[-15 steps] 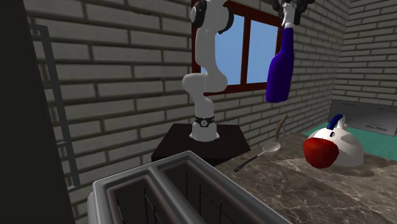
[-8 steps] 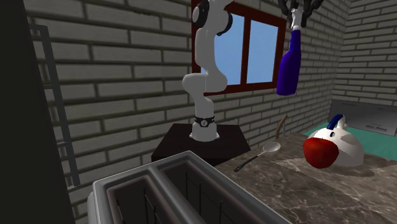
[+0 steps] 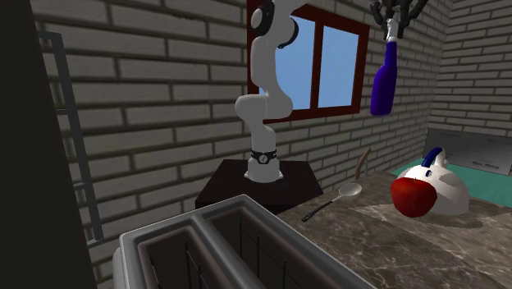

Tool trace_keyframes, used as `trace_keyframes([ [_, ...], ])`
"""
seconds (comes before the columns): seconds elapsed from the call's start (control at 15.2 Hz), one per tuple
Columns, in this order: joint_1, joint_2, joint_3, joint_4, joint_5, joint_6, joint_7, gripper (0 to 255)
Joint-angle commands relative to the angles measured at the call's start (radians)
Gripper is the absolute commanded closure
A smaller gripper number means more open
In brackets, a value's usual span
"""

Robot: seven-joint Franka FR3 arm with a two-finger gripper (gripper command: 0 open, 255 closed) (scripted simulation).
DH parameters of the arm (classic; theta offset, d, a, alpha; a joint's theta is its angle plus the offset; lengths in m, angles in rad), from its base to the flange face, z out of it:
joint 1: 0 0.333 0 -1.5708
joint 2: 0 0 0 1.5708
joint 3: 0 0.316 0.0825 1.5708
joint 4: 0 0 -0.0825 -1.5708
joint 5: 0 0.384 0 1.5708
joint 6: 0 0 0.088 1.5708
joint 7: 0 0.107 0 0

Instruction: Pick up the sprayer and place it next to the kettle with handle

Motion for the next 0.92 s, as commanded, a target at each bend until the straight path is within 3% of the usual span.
trace_keyframes([
  [0.0, 0.016, -0.005, 0.029, 0.005, 0.009, -0.007, 0.049, 255],
  [0.53, 0.08, 0.044, 0.186, 0.099, 0.008, -0.051, 0.276, 255],
  [0.86, 0.134, 0.145, 0.321, 0.206, -0.05, -0.083, 0.458, 255],
])
